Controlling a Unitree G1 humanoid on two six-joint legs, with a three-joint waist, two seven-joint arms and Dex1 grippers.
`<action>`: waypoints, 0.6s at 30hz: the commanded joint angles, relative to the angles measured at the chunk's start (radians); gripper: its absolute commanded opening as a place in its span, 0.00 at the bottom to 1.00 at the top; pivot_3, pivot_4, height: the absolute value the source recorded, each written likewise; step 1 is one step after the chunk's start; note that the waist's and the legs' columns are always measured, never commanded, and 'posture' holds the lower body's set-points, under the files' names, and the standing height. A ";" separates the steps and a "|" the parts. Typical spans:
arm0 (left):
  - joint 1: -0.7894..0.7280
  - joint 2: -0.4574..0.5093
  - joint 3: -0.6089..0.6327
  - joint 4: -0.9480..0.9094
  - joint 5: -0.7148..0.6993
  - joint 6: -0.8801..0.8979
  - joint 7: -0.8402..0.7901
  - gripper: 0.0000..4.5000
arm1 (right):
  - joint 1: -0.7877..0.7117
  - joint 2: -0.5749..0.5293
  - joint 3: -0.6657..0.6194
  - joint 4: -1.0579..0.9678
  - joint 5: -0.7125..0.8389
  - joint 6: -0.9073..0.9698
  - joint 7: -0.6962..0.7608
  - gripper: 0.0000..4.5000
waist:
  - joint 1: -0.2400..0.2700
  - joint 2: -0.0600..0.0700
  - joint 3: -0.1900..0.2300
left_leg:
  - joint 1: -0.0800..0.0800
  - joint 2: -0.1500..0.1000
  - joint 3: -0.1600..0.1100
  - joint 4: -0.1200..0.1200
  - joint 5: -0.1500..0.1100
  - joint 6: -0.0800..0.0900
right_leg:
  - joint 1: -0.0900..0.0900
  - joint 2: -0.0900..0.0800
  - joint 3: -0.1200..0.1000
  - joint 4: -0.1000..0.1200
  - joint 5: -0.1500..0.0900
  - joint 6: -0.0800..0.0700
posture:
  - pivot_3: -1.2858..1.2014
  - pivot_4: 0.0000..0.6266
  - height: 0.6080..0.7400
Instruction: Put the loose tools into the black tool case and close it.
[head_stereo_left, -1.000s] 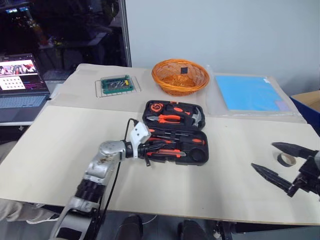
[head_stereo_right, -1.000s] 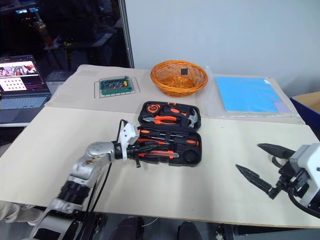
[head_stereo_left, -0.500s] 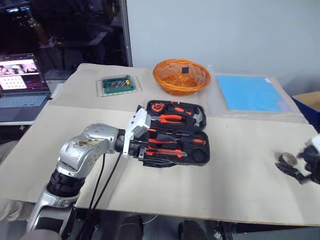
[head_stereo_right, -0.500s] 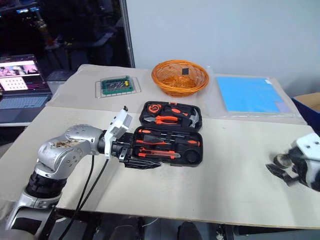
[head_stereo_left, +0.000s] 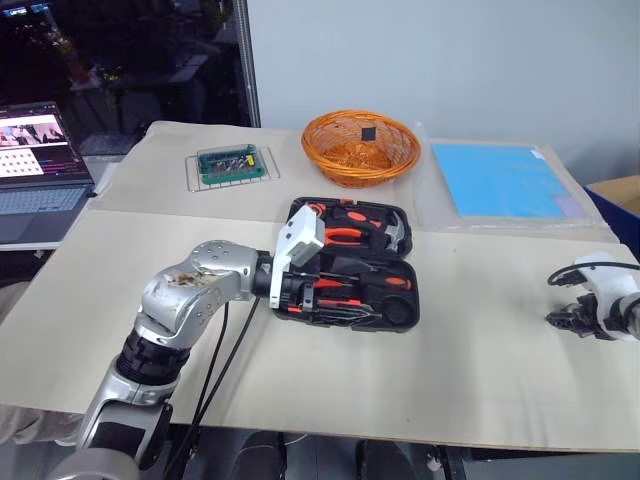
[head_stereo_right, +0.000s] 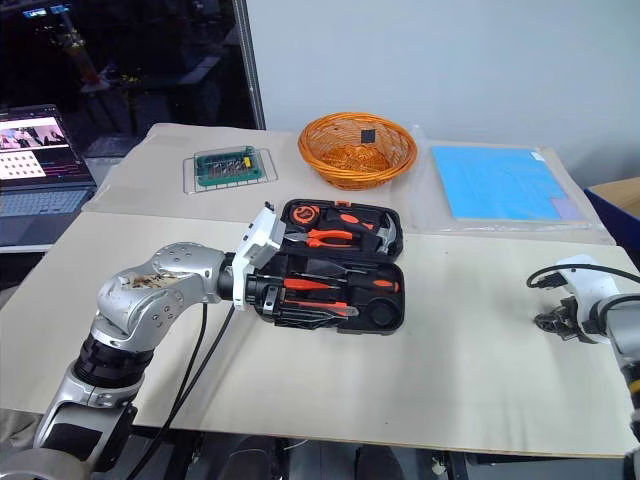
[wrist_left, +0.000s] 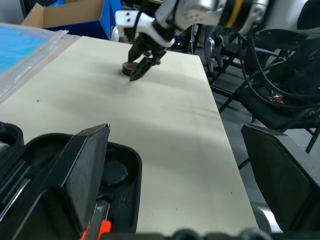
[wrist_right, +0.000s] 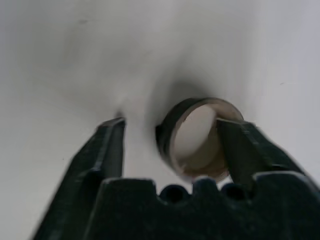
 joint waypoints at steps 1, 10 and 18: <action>0.001 0.002 0.033 -0.032 -0.020 -0.005 0.017 1.00 | -0.029 0.001 0.007 0.044 -0.037 -0.036 0.020 0.38 | 0.001 0.000 0.000 | 0.000 0.000 0.000 0.000 0.000 0.000 | 0.000 0.000 0.000 0.000 0.000 0.000 | 0.52 0.24 1.00; 0.068 0.021 0.079 -0.059 -0.056 -0.031 0.003 1.00 | 0.118 -0.078 -0.177 -0.361 0.113 0.094 0.165 0.02 | 0.003 0.004 0.002 | -0.001 0.000 -0.001 0.001 0.000 0.000 | 0.000 0.000 0.001 0.001 0.000 0.001 | 0.52 0.24 1.00; 0.243 0.198 0.241 -0.156 -0.140 -0.023 -0.059 1.00 | -0.056 -0.020 -0.010 -0.904 0.286 0.291 0.241 0.02 | -0.030 0.004 0.007 | 0.005 0.001 -0.004 -0.002 0.000 0.000 | 0.000 0.003 0.002 0.003 -0.002 0.002 | 0.52 0.24 1.00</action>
